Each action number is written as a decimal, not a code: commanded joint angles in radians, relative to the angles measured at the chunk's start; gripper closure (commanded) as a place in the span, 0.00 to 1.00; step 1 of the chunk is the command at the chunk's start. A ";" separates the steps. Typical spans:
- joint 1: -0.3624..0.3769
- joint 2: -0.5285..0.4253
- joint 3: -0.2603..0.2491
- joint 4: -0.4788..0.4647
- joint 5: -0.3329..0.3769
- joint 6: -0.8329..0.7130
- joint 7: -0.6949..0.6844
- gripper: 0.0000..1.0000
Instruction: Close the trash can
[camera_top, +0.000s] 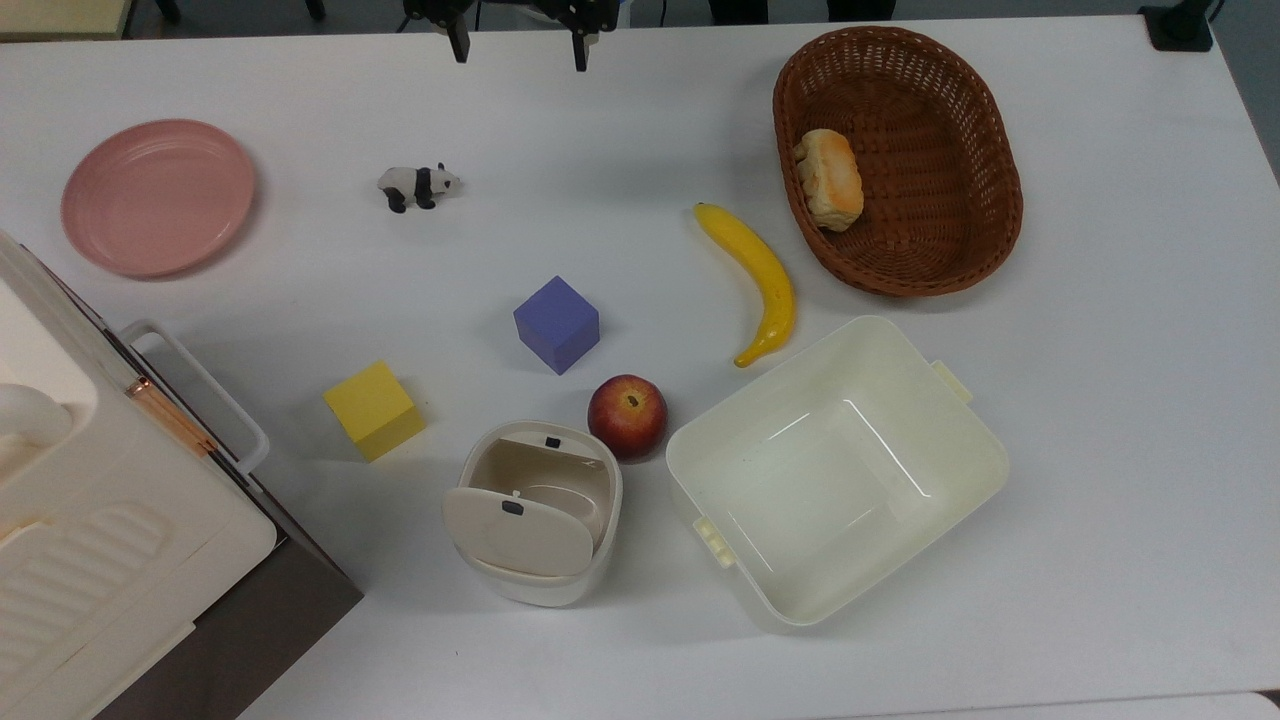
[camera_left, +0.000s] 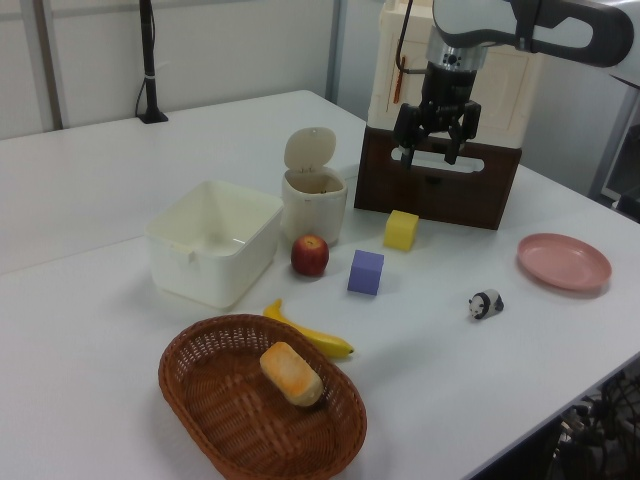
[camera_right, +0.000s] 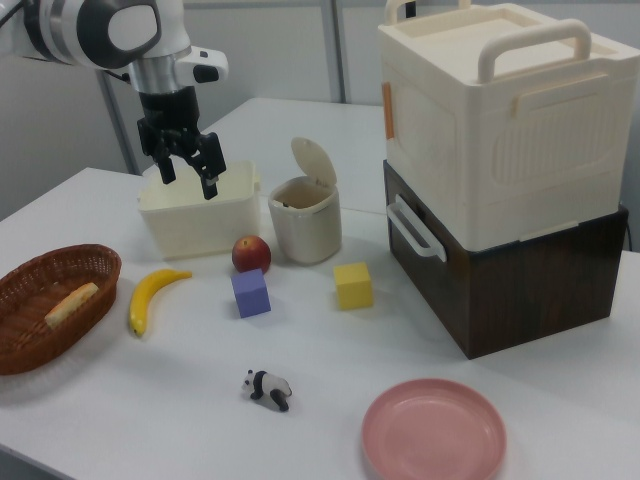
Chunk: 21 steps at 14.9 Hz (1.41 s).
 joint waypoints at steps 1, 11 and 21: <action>-0.013 -0.023 0.002 -0.007 0.010 -0.024 -0.020 0.00; -0.013 -0.023 0.002 -0.007 0.008 -0.024 -0.015 0.00; -0.015 -0.046 0.025 -0.017 -0.022 -0.008 -0.041 0.00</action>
